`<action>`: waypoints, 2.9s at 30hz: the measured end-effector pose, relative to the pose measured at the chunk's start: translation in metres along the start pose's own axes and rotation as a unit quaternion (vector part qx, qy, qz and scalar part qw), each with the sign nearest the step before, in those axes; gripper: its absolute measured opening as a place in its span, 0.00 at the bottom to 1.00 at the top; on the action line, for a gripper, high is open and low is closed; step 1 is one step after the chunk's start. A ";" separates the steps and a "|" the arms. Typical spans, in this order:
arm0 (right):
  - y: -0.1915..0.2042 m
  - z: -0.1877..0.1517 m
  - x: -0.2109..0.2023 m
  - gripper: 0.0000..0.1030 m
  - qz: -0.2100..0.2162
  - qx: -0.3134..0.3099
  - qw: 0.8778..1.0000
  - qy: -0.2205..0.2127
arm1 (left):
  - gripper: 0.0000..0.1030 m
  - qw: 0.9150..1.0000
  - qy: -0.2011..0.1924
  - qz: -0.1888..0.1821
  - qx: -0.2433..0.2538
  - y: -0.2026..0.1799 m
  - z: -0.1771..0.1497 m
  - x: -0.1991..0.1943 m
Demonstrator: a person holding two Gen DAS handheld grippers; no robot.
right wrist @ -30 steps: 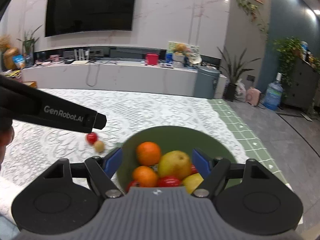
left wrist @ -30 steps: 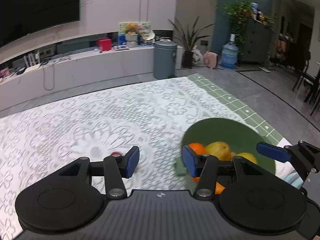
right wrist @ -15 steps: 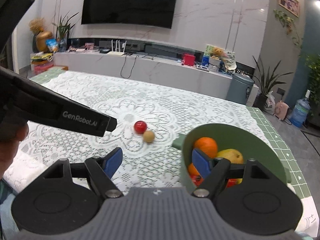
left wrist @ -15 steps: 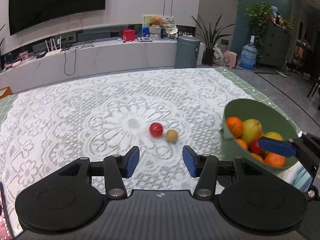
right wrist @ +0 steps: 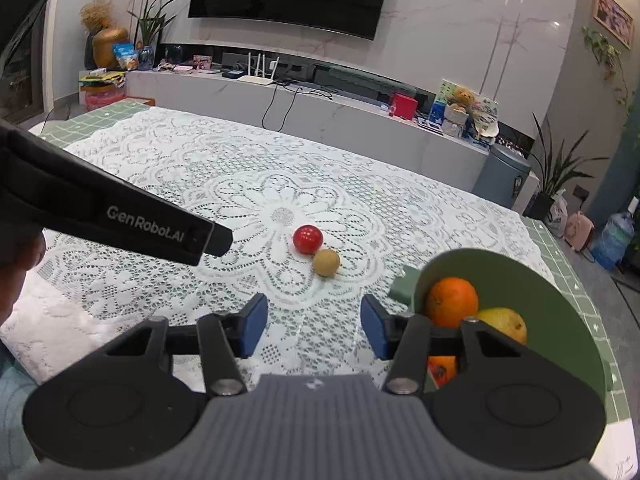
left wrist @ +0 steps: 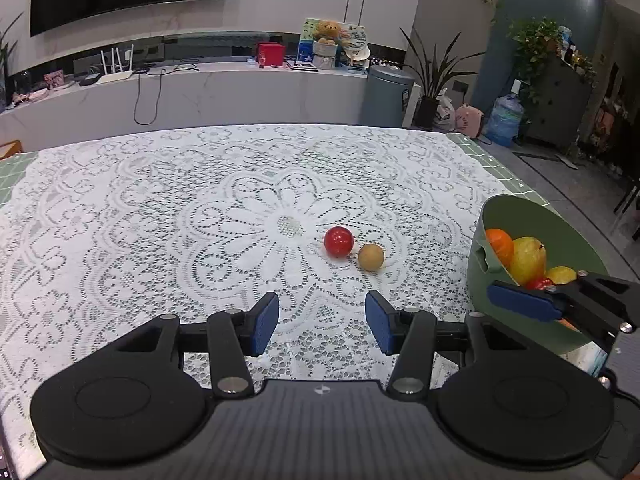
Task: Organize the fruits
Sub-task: 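Grasp the red tomato with the left tool while the right tool grasps the brown fruit, then carry both held fruits over the green colander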
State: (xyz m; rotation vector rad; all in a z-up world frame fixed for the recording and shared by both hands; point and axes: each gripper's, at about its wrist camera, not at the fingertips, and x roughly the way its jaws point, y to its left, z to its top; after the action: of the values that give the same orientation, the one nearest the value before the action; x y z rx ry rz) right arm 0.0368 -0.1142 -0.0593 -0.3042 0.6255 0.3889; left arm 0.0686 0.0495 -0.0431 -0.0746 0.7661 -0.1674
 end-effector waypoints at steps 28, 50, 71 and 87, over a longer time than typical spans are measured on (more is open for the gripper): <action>-0.046 0.059 0.088 0.22 0.074 -0.100 0.986 0.108 | 0.57 0.997 0.030 -0.058 0.030 0.013 0.017 0.059; -0.059 0.077 0.156 0.23 0.163 -0.030 0.966 0.198 | 0.47 0.995 0.060 -0.064 0.056 0.029 0.048 0.111; -0.072 0.075 0.156 0.24 0.151 -0.017 0.968 0.200 | 0.46 0.991 0.082 -0.108 0.005 0.022 0.058 0.130; -0.074 0.068 0.150 0.24 0.144 0.000 0.972 0.187 | 0.30 0.992 0.092 -0.082 0.005 0.010 0.057 0.138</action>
State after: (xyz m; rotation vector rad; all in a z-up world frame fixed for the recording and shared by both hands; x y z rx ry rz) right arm 0.2150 -0.1147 -0.0876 -0.2885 1.0451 0.6174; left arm 0.2072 0.0351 -0.0981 -0.1144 0.9426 -0.3381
